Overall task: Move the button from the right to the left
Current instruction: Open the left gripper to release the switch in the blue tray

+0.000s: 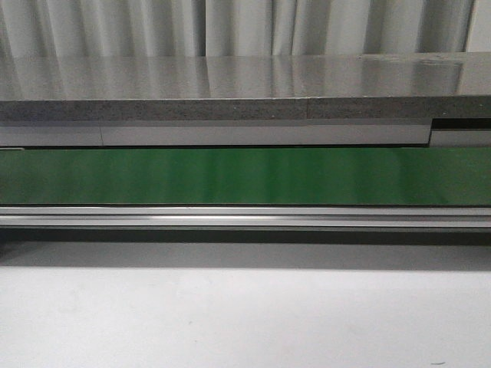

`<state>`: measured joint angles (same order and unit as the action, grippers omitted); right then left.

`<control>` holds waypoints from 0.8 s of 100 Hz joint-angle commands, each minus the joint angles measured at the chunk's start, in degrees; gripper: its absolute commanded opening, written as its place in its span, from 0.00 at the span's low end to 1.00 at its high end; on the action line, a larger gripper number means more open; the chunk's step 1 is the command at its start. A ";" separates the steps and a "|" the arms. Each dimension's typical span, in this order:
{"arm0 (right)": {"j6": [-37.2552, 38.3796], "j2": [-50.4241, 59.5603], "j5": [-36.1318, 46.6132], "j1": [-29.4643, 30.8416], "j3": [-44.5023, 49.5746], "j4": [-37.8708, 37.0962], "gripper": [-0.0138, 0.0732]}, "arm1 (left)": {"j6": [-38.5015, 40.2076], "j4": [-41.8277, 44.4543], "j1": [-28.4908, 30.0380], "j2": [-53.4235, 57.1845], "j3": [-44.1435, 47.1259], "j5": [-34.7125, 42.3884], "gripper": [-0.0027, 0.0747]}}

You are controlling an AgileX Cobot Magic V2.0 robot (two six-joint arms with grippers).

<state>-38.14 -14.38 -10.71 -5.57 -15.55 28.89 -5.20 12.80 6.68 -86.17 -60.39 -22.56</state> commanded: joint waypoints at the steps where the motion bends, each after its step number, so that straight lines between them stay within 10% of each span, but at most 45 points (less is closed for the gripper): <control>1: -0.25 -0.51 3.96 0.24 -1.44 0.75 0.08 | 0.21 -1.48 -2.53 6.46 -0.68 2.97 0.54; 80: -0.25 -0.51 3.96 0.24 -1.44 0.75 0.08 | 0.21 -14.30 -19.89 43.61 22.02 1.95 0.54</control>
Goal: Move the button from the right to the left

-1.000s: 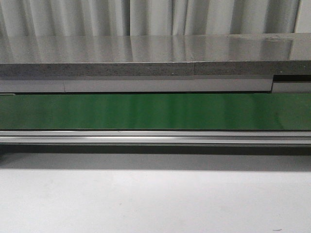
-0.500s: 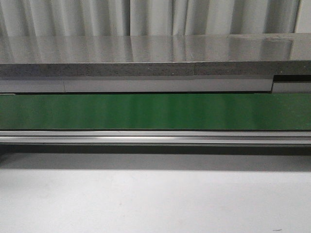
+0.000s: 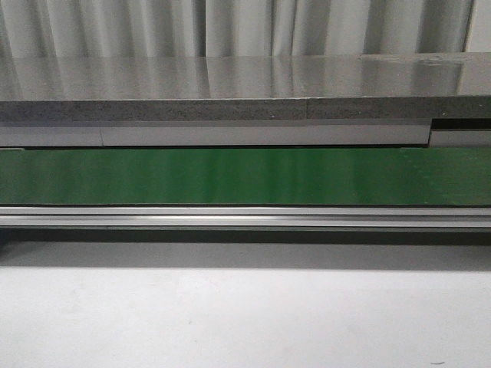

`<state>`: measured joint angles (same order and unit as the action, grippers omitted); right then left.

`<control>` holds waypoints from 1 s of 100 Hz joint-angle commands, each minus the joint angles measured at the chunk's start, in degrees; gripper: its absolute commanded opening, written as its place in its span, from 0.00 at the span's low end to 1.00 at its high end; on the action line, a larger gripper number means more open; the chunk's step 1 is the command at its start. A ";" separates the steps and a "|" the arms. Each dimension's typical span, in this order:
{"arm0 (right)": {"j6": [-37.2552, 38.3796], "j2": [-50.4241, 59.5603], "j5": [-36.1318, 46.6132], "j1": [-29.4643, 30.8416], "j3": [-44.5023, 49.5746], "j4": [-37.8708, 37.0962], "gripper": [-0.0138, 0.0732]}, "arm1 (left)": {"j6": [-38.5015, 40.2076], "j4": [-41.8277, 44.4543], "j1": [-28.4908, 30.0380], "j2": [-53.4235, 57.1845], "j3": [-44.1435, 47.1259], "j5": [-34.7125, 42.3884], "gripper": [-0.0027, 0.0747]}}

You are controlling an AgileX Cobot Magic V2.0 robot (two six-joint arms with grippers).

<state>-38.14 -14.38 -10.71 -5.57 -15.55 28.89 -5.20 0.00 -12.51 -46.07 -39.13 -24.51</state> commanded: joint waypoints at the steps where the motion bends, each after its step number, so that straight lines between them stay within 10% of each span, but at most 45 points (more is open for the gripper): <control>1: -0.25 -0.51 3.96 0.24 -1.44 0.75 0.08 | 0.21 -1.47 -0.71 4.11 1.20 3.91 0.54; 21: -0.25 -0.51 3.96 0.24 -1.44 0.75 0.08 | 0.21 -1.52 -0.71 11.39 6.74 3.91 0.47; 49: -0.25 -0.51 3.96 0.24 -1.44 0.75 0.08 | 0.21 -1.52 -0.71 14.24 9.39 3.91 0.04; 100: -0.25 -0.51 3.96 0.24 -1.44 0.75 0.08 | 0.21 -1.75 -0.71 14.24 9.39 4.06 0.04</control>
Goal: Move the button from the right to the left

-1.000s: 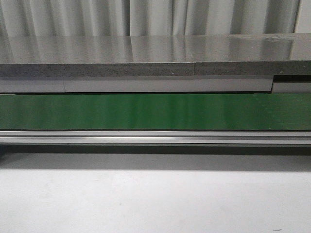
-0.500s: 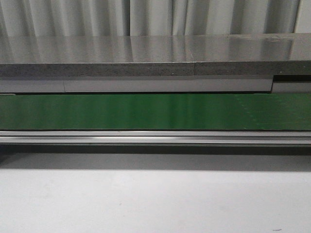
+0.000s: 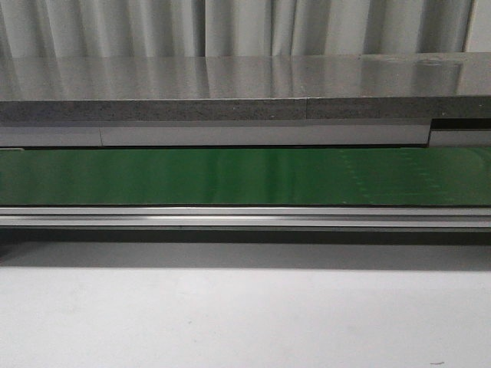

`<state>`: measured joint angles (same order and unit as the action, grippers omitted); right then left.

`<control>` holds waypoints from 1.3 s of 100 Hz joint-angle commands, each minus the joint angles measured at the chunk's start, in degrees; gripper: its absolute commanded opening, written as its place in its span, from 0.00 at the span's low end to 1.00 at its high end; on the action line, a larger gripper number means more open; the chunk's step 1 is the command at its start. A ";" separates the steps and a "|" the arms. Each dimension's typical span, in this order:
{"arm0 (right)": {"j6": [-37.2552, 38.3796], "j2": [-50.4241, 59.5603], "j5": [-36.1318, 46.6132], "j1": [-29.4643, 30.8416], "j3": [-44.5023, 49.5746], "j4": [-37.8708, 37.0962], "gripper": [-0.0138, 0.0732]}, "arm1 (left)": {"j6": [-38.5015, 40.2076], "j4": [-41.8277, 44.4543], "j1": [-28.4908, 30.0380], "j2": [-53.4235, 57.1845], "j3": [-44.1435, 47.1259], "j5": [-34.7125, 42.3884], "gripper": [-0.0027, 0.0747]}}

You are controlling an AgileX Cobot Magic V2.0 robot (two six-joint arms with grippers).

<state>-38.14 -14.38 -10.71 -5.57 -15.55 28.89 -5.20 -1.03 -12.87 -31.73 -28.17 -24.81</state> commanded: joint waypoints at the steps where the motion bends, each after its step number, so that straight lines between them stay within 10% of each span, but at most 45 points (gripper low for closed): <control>1: -0.25 -0.51 3.96 0.24 -1.44 0.75 0.08 | 0.21 -0.72 -0.34 -0.10 -1.58 4.36 0.04; 68: -0.25 -0.51 3.96 0.24 -1.44 0.75 0.08 | 0.21 -0.60 -0.34 0.04 -1.03 11.35 0.04; 93: -0.25 -0.51 3.96 0.24 -1.44 0.75 0.08 | 7.93 3.98 -0.34 4.85 8.59 25.62 0.04; 130: -0.25 -0.51 3.96 0.24 -1.44 0.75 0.08 | 7.93 4.10 -0.34 19.16 22.23 26.94 0.04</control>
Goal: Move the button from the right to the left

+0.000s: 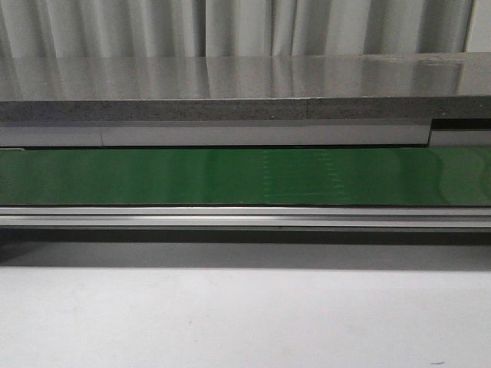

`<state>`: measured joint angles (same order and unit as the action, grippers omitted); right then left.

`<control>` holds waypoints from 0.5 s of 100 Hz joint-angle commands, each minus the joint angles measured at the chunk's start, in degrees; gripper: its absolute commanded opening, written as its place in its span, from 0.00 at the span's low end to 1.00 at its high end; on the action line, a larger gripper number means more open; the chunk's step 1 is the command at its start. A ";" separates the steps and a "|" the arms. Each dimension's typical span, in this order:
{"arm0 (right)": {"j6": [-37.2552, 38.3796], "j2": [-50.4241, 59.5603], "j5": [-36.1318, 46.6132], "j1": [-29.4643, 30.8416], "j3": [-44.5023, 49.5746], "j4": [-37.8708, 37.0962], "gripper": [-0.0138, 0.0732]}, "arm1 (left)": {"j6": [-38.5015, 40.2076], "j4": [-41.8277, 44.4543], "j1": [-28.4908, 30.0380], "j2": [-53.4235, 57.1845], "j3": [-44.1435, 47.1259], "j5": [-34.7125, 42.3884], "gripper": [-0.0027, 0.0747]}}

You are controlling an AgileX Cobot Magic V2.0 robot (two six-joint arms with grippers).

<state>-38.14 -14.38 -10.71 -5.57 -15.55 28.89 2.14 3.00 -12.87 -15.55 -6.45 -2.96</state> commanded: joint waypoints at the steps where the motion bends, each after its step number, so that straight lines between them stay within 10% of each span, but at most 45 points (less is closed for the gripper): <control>1: -0.25 -0.51 3.96 0.24 -1.44 0.75 0.08 | 0.58 0.08 -0.34 3.31 0.71 5.09 0.04; 50: -0.25 -0.51 3.96 0.24 -1.44 0.75 0.08 | 0.58 0.33 -0.34 17.90 8.66 5.11 0.04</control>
<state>-38.14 -14.38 -10.71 -5.57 -15.55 28.89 2.24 3.33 -12.87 0.26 -0.13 -2.42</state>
